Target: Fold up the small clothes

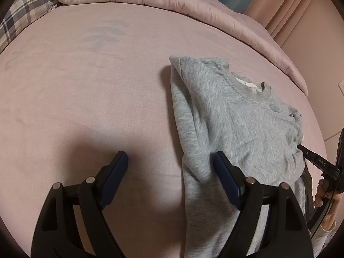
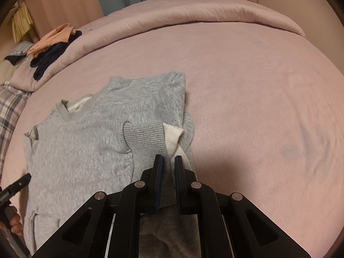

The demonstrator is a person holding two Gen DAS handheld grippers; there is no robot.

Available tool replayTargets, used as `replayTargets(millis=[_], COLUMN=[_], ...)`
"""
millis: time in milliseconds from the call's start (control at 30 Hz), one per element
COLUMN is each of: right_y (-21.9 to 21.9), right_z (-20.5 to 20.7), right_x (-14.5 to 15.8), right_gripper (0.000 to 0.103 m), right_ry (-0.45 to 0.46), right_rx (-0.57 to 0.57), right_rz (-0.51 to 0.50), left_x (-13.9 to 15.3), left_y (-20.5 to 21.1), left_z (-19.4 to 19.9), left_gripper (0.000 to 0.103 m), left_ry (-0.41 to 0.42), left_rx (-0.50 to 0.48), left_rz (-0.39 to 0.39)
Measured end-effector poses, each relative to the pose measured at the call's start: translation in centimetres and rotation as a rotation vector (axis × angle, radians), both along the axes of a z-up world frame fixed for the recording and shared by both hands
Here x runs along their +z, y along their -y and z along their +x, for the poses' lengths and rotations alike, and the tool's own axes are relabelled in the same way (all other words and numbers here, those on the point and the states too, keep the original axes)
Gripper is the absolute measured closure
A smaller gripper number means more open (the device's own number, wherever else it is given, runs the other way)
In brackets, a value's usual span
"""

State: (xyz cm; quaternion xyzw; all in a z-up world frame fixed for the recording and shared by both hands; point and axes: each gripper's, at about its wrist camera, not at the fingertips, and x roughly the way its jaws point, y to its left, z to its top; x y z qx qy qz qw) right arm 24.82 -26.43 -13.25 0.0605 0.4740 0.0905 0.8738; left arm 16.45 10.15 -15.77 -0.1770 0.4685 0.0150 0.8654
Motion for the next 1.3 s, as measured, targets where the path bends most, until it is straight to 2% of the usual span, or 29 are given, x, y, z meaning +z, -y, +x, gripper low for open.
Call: replayTargets(millis=[767, 1000, 1067, 1100, 1133, 1200, 1300], right_y=[-0.2, 0.5, 1.0, 1.4, 1.7, 2.1, 1.8], right_z=[0.1, 0.2, 0.1, -0.1, -0.4, -1.8, -4.3], right_x=[0.0, 0.2, 0.7, 1.2, 2.0, 4.2, 6.9], right_gripper=[0.096, 0.095, 0.089, 0.076, 0.055, 0.035, 0.032], right_ry=[0.002, -0.006, -0.019, -0.02, -0.002, 0.078, 0.161], right_rx=[0.012, 0.013, 0.004, -0.005, -0.008, -0.009, 0.021], right_rz=[-0.009, 0.03, 0.056, 0.071, 0.084, 0.081, 0.024], left_x=[0.0, 0.5, 1.4, 1.9, 2.5, 3.8, 5.7], left_y=[0.1, 0.1, 0.1, 0.1, 0.2, 0.6, 1.7], left_z=[0.0, -1.2, -2.5, -3.2, -4.1, -6.2, -9.8], left_gripper=[0.019, 0.019, 0.019, 0.019, 0.016, 0.009, 0.002], left_ry=[0.0, -0.023, -0.025, -0.012, 0.005, 0.04, 0.108], left_rx=[0.0, 0.012, 0.021, 0.029, 0.046, 0.079, 0.094], left_rz=[-0.002, -0.008, -0.008, -0.005, 0.005, 0.028, 0.021])
